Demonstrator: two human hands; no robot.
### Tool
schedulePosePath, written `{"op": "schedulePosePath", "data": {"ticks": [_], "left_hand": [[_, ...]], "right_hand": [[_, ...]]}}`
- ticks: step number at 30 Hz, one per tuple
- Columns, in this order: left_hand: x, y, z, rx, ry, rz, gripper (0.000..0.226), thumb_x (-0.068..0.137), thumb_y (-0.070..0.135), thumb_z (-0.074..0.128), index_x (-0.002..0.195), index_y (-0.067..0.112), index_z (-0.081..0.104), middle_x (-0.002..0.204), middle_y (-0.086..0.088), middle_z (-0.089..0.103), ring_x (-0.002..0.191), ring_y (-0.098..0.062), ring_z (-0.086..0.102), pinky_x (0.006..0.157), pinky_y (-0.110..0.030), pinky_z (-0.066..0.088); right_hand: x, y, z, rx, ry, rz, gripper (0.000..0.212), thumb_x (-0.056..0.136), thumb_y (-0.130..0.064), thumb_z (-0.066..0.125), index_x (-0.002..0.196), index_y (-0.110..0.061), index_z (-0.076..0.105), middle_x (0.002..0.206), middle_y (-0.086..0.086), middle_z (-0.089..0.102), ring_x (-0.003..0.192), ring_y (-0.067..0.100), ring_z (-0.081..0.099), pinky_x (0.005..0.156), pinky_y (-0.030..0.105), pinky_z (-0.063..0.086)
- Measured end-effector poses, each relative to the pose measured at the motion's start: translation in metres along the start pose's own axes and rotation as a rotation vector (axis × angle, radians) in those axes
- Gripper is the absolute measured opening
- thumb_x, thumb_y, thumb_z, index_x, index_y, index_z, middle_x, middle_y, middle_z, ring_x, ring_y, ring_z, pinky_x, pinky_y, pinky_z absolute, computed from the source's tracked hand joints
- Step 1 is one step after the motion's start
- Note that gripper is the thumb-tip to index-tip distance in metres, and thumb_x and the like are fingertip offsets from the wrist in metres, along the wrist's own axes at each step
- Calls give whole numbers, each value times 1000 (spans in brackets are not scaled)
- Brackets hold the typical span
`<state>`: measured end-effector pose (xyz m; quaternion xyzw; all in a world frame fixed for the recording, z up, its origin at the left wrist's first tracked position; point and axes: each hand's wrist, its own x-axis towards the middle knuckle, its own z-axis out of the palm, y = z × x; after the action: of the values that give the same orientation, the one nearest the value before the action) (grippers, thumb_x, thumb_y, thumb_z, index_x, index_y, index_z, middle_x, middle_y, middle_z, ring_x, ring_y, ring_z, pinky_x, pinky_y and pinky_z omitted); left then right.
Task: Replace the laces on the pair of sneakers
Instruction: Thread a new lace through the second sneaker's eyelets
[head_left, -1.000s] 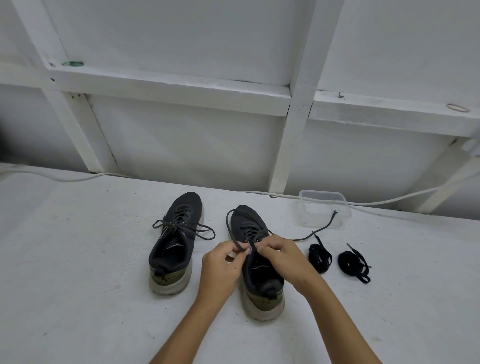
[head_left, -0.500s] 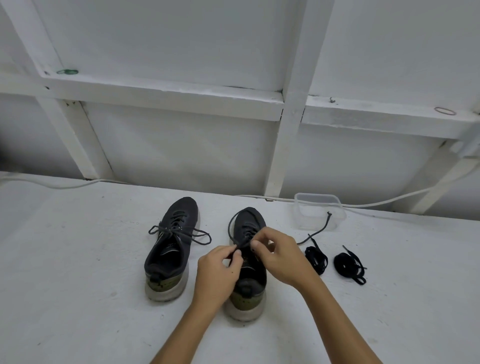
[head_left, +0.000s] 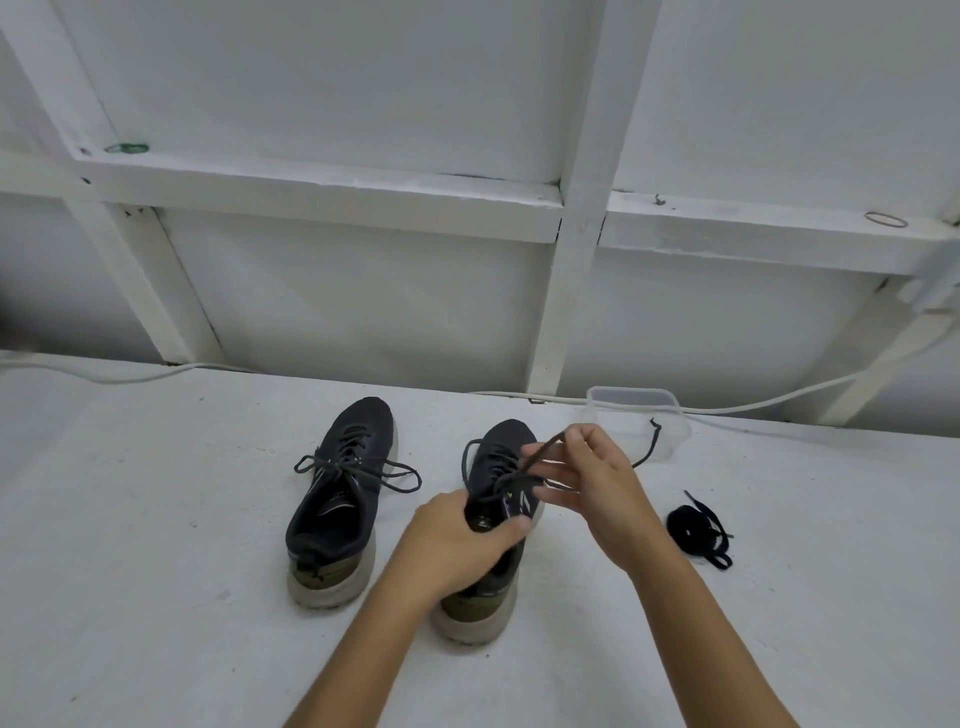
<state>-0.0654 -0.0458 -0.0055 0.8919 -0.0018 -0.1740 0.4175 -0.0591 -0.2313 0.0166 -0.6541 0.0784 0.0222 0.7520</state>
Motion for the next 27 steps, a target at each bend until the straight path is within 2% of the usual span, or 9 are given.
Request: {"op": "schedulePosePath", "data": {"ticks": [3,6,9,11,15,17,21,25,27], "left_hand": [[1,11,20,156,69,-33,61,71,67,70,116,28,56,111,8,60,104,-16,59,80,-29,48],[3,10,22,186,94,-53,49,83,57,66,116,23,55,113,2,60,102,-21,58,85,-33,50],[1,5,20,141,79,-39,40,84,55,65,110,26,59,106,3,62,95,-19,60,82,-32,51],[1,4,20,121,79,-30,37,83,55,65,107,28,60,103,5,63,92,-17,60,77,-29,50],[1,5,18,129,88,-9,32,83,56,63,101,30,60,97,6,64,87,-16,60,72,-29,48],[1,5,17,117,74,-8,33,83,56,63,103,30,62,98,5,64,90,-17,61,77,-31,53],[1,4,17,106,80,-8,35,82,53,64,108,30,63,104,5,66,95,-18,62,85,-35,53],[1,3,17,78,69,-20,38,84,51,66,113,28,62,108,4,65,98,-19,62,89,-36,54],[2,3,17,83,65,-14,36,84,50,66,112,27,63,106,4,65,96,-18,62,88,-34,54]], "right_hand": [[0,-9,8,39,8,5,23,111,-28,34,102,-13,48,94,10,78,96,30,76,71,32,59],[3,-18,8,236,39,-68,25,112,-24,34,95,-11,48,72,4,68,82,26,75,72,34,60],[7,-28,-3,417,92,-129,22,108,-20,39,90,-14,51,57,-2,45,50,14,50,55,30,50],[6,-30,-10,117,100,-166,18,98,-27,50,87,-22,63,54,-7,43,46,9,36,45,22,35],[2,-9,-6,-1072,-251,-95,16,91,-48,67,91,-34,75,67,-20,64,63,-3,59,54,12,38],[2,-2,-2,-1244,-317,15,16,91,-44,69,88,-30,77,73,-15,65,70,3,59,57,18,39],[2,-14,-3,-754,-261,-107,14,94,-33,67,88,-26,78,79,-13,73,74,2,64,71,21,47],[2,-39,-15,-44,-118,-222,19,83,-40,68,77,-22,72,64,-9,57,53,5,43,53,15,35],[5,-41,-18,119,-88,-169,19,89,-35,64,80,-19,70,84,-2,70,52,7,40,51,19,31]]}}
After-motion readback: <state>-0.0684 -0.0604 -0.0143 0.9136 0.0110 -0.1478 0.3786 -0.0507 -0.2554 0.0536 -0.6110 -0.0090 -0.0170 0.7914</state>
